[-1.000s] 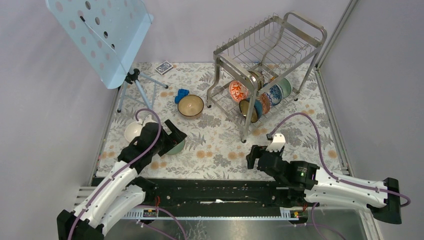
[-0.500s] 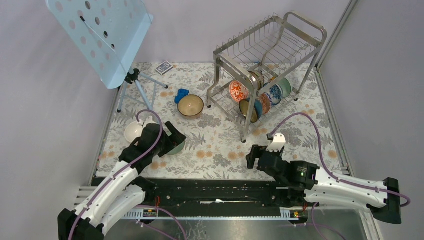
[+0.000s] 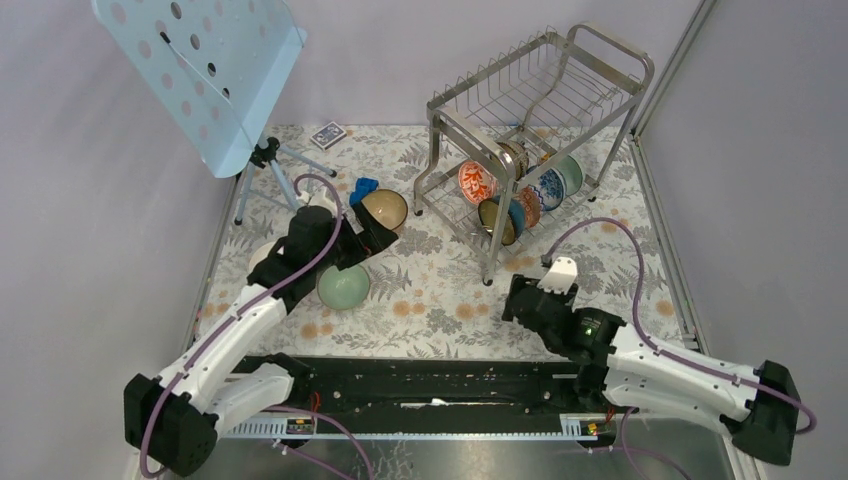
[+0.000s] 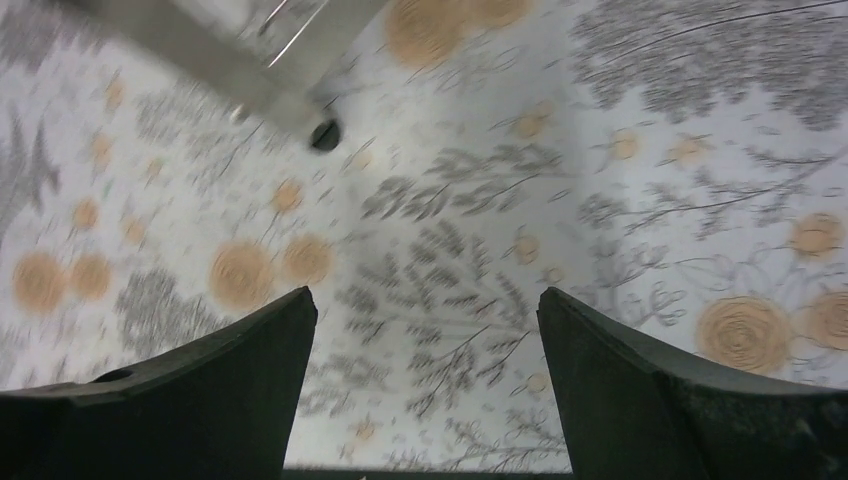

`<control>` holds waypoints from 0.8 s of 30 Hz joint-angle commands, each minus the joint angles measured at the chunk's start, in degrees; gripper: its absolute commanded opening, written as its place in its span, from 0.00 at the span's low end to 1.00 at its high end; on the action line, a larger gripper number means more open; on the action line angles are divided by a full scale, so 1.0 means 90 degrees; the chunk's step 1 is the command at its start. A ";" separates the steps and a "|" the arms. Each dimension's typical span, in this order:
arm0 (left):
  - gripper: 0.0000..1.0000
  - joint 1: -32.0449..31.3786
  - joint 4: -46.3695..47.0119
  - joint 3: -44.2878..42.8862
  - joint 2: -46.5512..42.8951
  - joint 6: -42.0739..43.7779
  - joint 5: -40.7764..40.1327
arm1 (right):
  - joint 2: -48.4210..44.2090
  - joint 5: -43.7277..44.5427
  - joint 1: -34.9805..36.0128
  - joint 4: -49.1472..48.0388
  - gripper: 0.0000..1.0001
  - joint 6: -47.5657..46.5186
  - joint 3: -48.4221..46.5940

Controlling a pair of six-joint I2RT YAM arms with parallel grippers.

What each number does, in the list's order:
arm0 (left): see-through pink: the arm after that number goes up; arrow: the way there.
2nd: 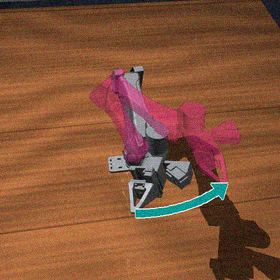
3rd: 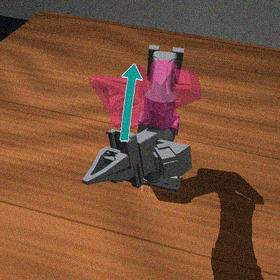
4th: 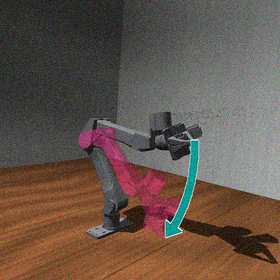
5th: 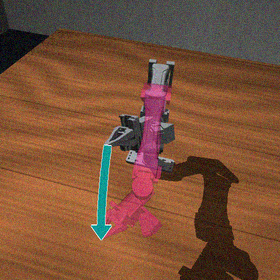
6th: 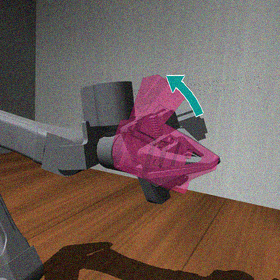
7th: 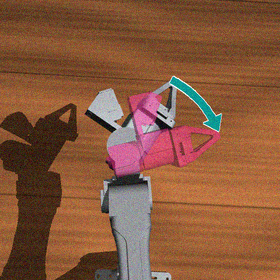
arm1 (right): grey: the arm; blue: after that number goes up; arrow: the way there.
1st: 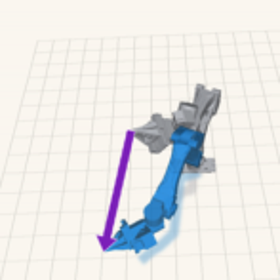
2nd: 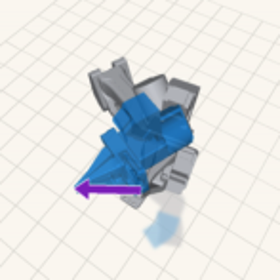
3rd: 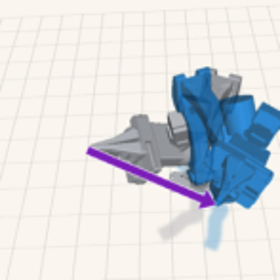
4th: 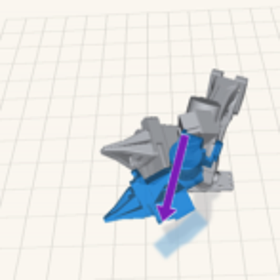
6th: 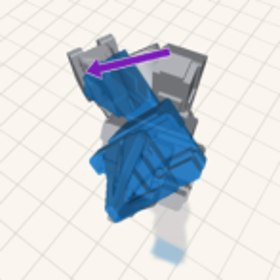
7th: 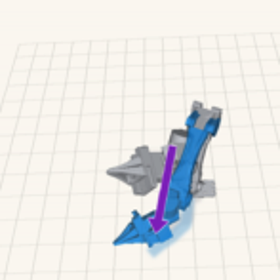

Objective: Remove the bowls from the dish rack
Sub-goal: Pick up the bowl from the dish rack.

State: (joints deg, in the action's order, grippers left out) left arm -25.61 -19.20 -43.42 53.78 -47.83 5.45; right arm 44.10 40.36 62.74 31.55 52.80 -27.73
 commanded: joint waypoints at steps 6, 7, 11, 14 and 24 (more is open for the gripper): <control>0.94 -0.0357 0.1208 -0.0312 0.0697 -0.0366 0.0617 | -0.0416 -0.0705 -0.2427 -0.0195 0.87 -0.0332 -0.0182; 0.94 -0.0439 0.1296 -0.0308 0.0758 -0.0423 0.0576 | -0.0467 -0.0721 -0.2564 -0.0207 0.87 -0.0351 -0.0231; 0.92 -0.0863 0.1778 -0.0306 0.1094 -0.0775 0.0345 | -0.0506 -0.0761 -0.3004 -0.0321 0.87 -0.0523 -0.0455; 0.90 -0.1146 0.2186 -0.0355 0.1432 -0.1103 0.0137 | -0.0298 -0.0946 -0.3443 -0.0416 0.87 -0.0640 -0.0702; 0.85 -0.2078 0.4975 0.0218 0.2420 -0.2782 -0.1747 | -0.0209 -0.2155 -0.4349 -0.1693 0.86 -0.0887 -0.0707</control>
State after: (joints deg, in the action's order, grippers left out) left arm -42.00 8.60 -43.44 72.62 -65.54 -0.47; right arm 45.08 26.89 24.18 24.18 46.78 -33.82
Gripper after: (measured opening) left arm 0.857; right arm 0.874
